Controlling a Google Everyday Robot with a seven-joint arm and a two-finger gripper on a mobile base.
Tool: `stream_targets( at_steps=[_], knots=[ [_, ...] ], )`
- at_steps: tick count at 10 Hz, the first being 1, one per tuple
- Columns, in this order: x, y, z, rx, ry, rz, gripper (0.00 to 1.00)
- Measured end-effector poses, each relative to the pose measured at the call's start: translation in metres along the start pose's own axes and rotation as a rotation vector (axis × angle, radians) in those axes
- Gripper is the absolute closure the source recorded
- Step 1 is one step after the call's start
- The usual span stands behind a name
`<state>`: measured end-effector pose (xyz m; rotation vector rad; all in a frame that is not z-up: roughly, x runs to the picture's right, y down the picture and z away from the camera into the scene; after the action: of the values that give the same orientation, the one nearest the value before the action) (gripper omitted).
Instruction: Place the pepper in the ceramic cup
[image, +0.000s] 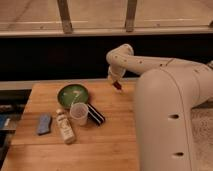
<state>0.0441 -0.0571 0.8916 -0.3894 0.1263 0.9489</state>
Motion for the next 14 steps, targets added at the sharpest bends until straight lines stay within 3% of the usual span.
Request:
stream_targets(
  at_steps=[6, 8, 14],
  knots=[
    [0.001, -0.002, 0.000, -0.001, -0.001, -0.002, 1.00],
    [-0.003, 0.007, -0.008, 0.008, -0.017, -0.040, 1.00],
    [-0.001, 0.102, -0.059, -0.011, -0.119, -0.217, 1.00]
  ],
)
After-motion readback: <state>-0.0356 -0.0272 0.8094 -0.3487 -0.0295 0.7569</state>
